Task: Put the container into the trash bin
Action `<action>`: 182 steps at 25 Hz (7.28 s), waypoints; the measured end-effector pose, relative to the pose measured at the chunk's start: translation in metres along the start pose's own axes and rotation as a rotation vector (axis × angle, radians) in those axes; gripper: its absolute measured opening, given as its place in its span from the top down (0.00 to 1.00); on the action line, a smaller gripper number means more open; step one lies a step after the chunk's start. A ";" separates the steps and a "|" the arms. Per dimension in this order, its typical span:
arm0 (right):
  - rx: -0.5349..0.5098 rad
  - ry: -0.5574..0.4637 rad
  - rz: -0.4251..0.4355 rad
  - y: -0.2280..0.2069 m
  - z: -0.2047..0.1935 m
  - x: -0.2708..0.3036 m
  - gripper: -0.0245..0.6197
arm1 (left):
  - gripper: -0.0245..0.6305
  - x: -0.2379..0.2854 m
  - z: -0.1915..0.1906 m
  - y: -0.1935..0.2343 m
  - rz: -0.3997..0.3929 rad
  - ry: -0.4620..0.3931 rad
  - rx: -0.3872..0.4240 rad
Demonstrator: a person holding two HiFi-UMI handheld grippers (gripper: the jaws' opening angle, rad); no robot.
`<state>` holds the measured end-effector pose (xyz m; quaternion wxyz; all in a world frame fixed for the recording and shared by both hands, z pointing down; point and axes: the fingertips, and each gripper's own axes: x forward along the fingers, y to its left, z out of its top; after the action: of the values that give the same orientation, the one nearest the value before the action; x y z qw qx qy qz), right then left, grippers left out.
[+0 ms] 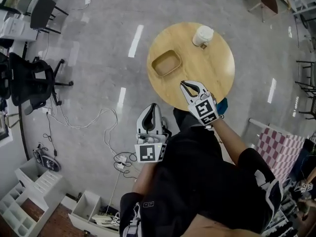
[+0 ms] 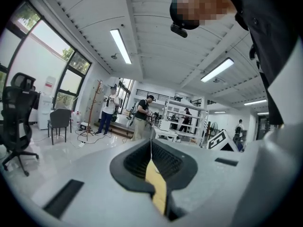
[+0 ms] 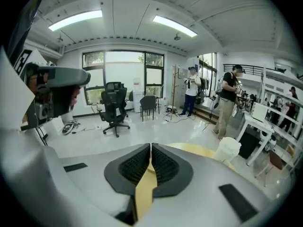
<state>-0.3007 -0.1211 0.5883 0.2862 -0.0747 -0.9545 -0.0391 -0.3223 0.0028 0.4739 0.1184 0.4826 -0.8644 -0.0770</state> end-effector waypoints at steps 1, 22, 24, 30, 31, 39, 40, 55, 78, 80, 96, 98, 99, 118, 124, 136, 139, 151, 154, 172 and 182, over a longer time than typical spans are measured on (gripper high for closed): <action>-0.016 0.027 0.013 -0.005 -0.008 0.007 0.92 | 0.94 0.005 -0.001 -0.001 0.006 0.004 -0.004; -0.895 0.560 0.331 -0.028 -0.168 0.164 0.81 | 0.94 0.043 -0.021 0.034 0.138 0.055 -0.034; -0.928 0.575 0.337 -0.031 -0.176 0.170 0.79 | 0.94 0.043 -0.022 0.034 0.146 0.058 -0.035; -0.973 0.610 0.354 -0.032 -0.189 0.190 0.79 | 0.94 0.039 -0.023 0.043 0.167 0.066 -0.041; -0.977 0.618 0.356 -0.032 -0.192 0.193 0.79 | 0.94 0.038 -0.023 0.044 0.170 0.066 -0.041; -1.014 0.635 0.344 -0.029 -0.199 0.203 0.85 | 0.94 0.028 -0.025 0.048 0.175 0.064 -0.054; -1.019 0.637 0.345 -0.028 -0.199 0.202 0.86 | 0.94 0.027 -0.022 0.047 0.172 0.059 -0.049; -0.902 0.654 0.235 0.001 -0.198 0.149 0.91 | 0.94 -0.023 -0.010 0.037 0.108 0.017 -0.025; -0.471 0.588 -0.075 0.164 -0.167 -0.060 0.91 | 0.94 -0.146 -0.020 -0.016 -0.298 0.014 0.007; -0.435 0.585 -0.100 0.169 -0.170 -0.080 0.91 | 0.94 -0.148 -0.026 -0.031 -0.339 0.027 0.014; -0.159 0.558 -0.313 0.175 -0.221 -0.233 0.91 | 0.94 -0.153 -0.051 -0.179 -0.619 0.095 0.079; -0.126 0.555 -0.332 0.178 -0.234 -0.258 0.91 | 0.94 -0.160 -0.053 -0.206 -0.644 0.099 0.085; -0.108 0.554 -0.341 0.179 -0.241 -0.270 0.91 | 0.94 -0.164 -0.054 -0.219 -0.656 0.099 0.087; 0.190 0.533 -0.466 0.204 -0.369 -0.431 0.91 | 0.94 -0.212 -0.105 -0.402 -0.795 0.152 0.139; 0.274 0.541 -0.500 0.169 -0.394 -0.440 0.91 | 0.94 -0.175 -0.121 -0.436 -0.849 0.176 0.146; 0.533 0.528 -0.520 0.041 -0.449 -0.403 0.91 | 0.94 -0.029 -0.151 -0.508 -0.983 0.266 0.174; 0.575 0.545 -0.503 0.006 -0.476 -0.378 0.91 | 0.94 0.004 -0.163 -0.520 -1.005 0.282 0.175; 0.999 0.494 -0.457 -0.069 -0.604 -0.267 0.91 | 0.94 0.084 -0.223 -0.534 -1.017 0.361 0.158; 1.088 0.484 -0.452 -0.079 -0.634 -0.238 0.90 | 0.94 0.096 -0.239 -0.531 -1.014 0.372 0.154; 1.246 0.503 -0.582 -0.107 -0.699 -0.202 0.73 | 0.94 0.118 -0.279 -0.509 -1.004 0.459 0.140; 1.236 0.455 -0.663 -0.095 -0.676 -0.242 0.90 | 0.94 0.088 -0.273 -0.512 -1.008 0.446 0.138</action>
<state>0.2489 -0.3232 1.0152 0.4400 0.4027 -0.6917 0.4071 0.1269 -0.3446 0.6208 0.2150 0.8476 -0.4836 0.0370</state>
